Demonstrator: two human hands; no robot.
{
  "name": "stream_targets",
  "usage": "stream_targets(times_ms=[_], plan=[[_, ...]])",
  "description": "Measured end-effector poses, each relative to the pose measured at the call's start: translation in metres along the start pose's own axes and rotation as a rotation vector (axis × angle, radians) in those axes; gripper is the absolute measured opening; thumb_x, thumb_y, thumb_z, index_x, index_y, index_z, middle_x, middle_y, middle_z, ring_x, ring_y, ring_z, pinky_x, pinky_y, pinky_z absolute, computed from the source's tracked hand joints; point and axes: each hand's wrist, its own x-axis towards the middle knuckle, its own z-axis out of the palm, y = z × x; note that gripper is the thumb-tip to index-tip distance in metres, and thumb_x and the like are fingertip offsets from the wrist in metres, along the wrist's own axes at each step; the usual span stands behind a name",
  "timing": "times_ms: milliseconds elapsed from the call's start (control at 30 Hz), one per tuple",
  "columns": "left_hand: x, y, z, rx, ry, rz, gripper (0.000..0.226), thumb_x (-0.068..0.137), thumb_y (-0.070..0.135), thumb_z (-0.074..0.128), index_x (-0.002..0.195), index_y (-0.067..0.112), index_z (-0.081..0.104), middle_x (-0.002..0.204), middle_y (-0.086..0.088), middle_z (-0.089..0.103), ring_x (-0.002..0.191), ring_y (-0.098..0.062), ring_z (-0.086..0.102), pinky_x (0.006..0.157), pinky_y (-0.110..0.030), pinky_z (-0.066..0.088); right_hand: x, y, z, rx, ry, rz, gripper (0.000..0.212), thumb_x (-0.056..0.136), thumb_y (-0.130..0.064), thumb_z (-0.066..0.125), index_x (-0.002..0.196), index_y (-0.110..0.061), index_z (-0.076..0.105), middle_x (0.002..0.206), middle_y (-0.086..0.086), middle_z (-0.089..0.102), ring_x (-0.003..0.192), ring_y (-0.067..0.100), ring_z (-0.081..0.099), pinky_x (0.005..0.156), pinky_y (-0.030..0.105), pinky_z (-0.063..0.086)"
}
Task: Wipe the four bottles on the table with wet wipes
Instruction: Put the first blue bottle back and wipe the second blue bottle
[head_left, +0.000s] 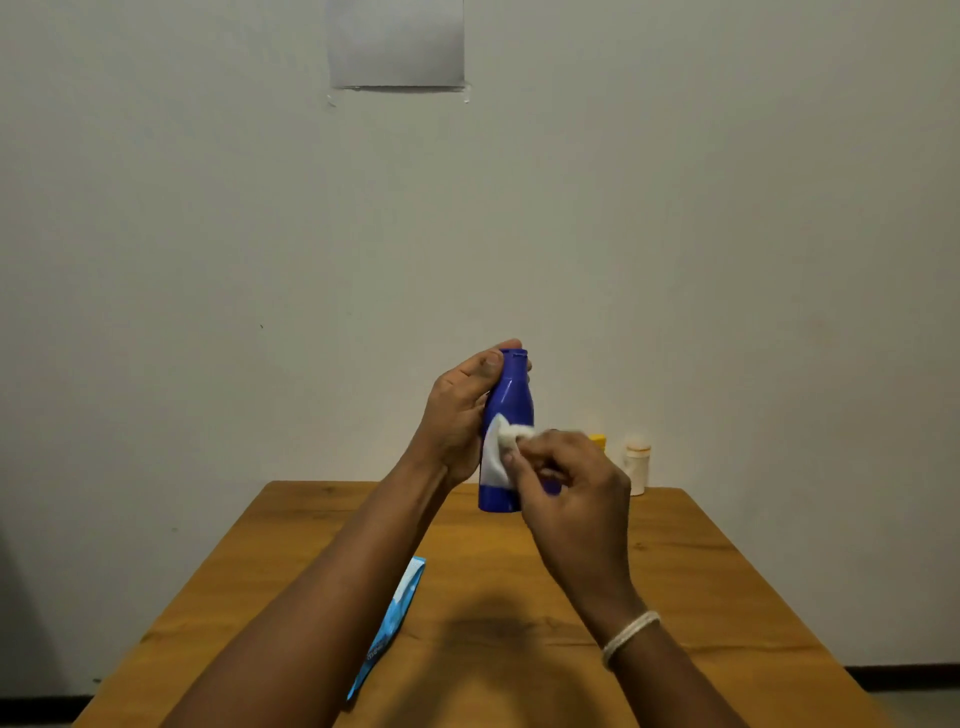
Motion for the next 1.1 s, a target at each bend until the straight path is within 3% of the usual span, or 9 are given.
stream_targets(times_ms=[100,233,333,467,633,733,867,967,1100], plan=[[0.0,0.002,-0.005,0.102,0.015,0.029,0.031,0.097,0.029,0.05,0.122,0.016,0.064,0.103,-0.001,0.075,0.091,-0.017,0.068,0.079,-0.031,0.059,-0.006,0.005,0.002,0.038,-0.024,0.056,0.016,0.086,-0.021,0.075,0.101,-0.016,0.071,0.094,-0.014,0.066,0.09,0.001,0.067,0.07,0.011,0.056],[-0.004,-0.001,-0.003,0.141,-0.028,0.028,0.033,0.104,0.019,0.046,0.132,0.007,0.06,0.115,-0.013,0.069,0.096,-0.024,0.069,0.076,-0.034,0.061,0.039,-0.009,0.003,0.109,0.111,0.112,0.02,0.091,-0.025,0.071,0.108,-0.015,0.07,0.097,-0.005,0.072,0.086,0.007,0.068,0.068,0.016,0.059],[-0.002,0.004,0.002,0.157,0.012,0.05,0.033,0.104,0.019,0.046,0.133,0.01,0.059,0.113,-0.011,0.071,0.092,-0.023,0.07,0.073,-0.036,0.062,0.056,-0.013,0.001,0.131,0.078,0.141,0.025,0.091,-0.028,0.07,0.111,-0.015,0.07,0.099,-0.006,0.072,0.087,0.008,0.069,0.069,0.014,0.059],[0.007,0.015,0.003,0.085,0.136,0.113,0.027,0.1,0.024,0.055,0.124,0.018,0.065,0.11,-0.006,0.071,0.09,-0.023,0.066,0.074,-0.033,0.06,0.019,0.0,0.001,0.134,-0.035,0.137,0.02,0.088,-0.026,0.073,0.106,-0.018,0.071,0.098,-0.008,0.071,0.092,0.005,0.068,0.069,0.017,0.059],[0.015,0.021,-0.003,-0.064,0.24,0.095,0.034,0.102,0.023,0.053,0.13,0.006,0.061,0.107,-0.008,0.072,0.094,-0.019,0.069,0.075,-0.033,0.06,-0.03,0.012,-0.004,0.137,-0.041,0.117,0.023,0.082,-0.02,0.075,0.105,-0.017,0.071,0.102,-0.009,0.07,0.1,0.003,0.066,0.074,0.021,0.061],[0.015,0.025,-0.002,-0.136,0.249,0.106,0.031,0.102,0.023,0.053,0.125,0.005,0.063,0.106,-0.009,0.071,0.091,-0.02,0.067,0.074,-0.035,0.06,-0.02,0.005,-0.007,0.315,-0.05,0.219,0.02,0.082,-0.011,0.075,0.099,-0.019,0.072,0.094,-0.012,0.072,0.099,0.007,0.069,0.076,0.025,0.061],[0.016,0.037,-0.002,-0.175,0.236,0.165,0.028,0.103,0.022,0.051,0.123,0.006,0.062,0.104,-0.008,0.071,0.089,-0.019,0.068,0.074,-0.034,0.06,-0.006,-0.007,-0.014,0.486,-0.026,0.313,0.019,0.079,-0.018,0.074,0.097,-0.024,0.071,0.095,-0.011,0.073,0.096,0.011,0.071,0.073,0.026,0.062],[0.014,0.036,-0.002,-0.097,0.269,0.191,0.032,0.103,0.023,0.051,0.128,0.007,0.06,0.106,-0.006,0.072,0.094,-0.018,0.069,0.072,-0.031,0.06,-0.011,-0.009,-0.012,0.36,0.043,0.232,0.02,0.08,-0.02,0.074,0.1,-0.019,0.072,0.093,-0.008,0.074,0.095,0.012,0.071,0.073,0.026,0.062],[0.009,0.027,0.003,-0.012,0.242,0.198,0.027,0.103,0.024,0.049,0.124,0.012,0.061,0.106,-0.005,0.073,0.095,-0.018,0.069,0.074,-0.03,0.061,-0.008,-0.01,-0.005,0.049,0.036,-0.069,0.025,0.085,-0.024,0.072,0.105,-0.009,0.071,0.097,-0.001,0.07,0.089,0.008,0.067,0.07,0.011,0.055]])
